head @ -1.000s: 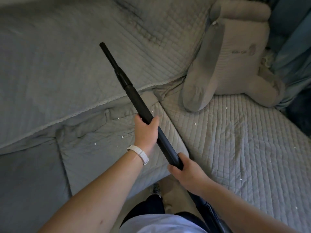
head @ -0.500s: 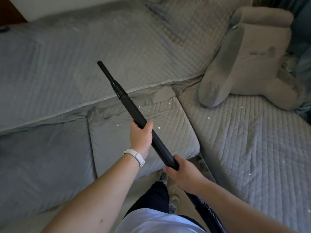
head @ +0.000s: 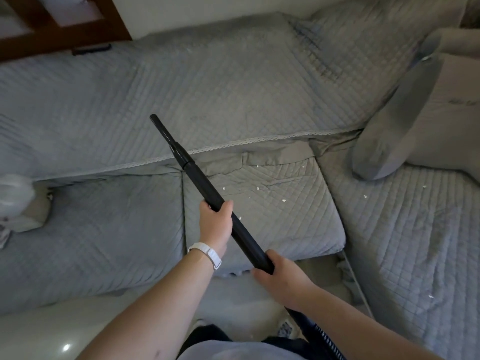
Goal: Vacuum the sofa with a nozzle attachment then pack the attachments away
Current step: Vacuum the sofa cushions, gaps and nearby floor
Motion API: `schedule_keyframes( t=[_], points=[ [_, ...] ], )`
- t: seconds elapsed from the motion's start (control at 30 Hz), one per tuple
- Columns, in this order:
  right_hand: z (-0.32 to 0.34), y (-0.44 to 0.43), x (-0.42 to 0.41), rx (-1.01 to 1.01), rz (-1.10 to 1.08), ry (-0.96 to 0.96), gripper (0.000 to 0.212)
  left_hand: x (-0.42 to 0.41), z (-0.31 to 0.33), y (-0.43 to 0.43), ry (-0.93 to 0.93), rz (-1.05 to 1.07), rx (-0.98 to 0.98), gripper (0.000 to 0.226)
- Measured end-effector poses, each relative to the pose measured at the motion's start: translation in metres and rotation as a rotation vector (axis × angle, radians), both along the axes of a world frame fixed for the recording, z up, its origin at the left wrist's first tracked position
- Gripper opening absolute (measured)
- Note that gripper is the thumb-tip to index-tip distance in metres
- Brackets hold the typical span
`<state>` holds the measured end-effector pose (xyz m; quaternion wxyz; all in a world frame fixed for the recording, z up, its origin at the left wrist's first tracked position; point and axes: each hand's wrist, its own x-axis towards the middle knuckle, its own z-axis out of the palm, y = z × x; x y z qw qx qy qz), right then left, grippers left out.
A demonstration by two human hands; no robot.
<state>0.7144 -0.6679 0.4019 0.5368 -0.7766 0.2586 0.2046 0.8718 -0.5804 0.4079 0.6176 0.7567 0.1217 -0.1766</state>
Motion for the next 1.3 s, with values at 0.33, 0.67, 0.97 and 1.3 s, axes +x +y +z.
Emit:
schedule_keyframes(
  t=[0.33, 0.67, 0.97, 1.3],
  points=[
    [-0.018, 0.125, 0.043, 0.006, -0.004, 0.074, 0.025, 0.04, -0.017, 0.126, 0.033, -0.01, 0.009, 0.022],
    [-0.029, 0.292, 0.075, -0.104, -0.035, 0.244, 0.025, 0.079, -0.056, 0.286, 0.147, -0.135, 0.014, 0.03],
    [-0.015, 0.359, 0.104, -0.14, -0.093, 0.235, 0.026, 0.112, -0.046, 0.339, 0.108, -0.189, 0.022, 0.027],
    [-0.007, 0.338, 0.108, -0.107, -0.128, 0.135, 0.023, 0.122, -0.037, 0.313, 0.098, -0.186, 0.031, 0.024]
  ],
)
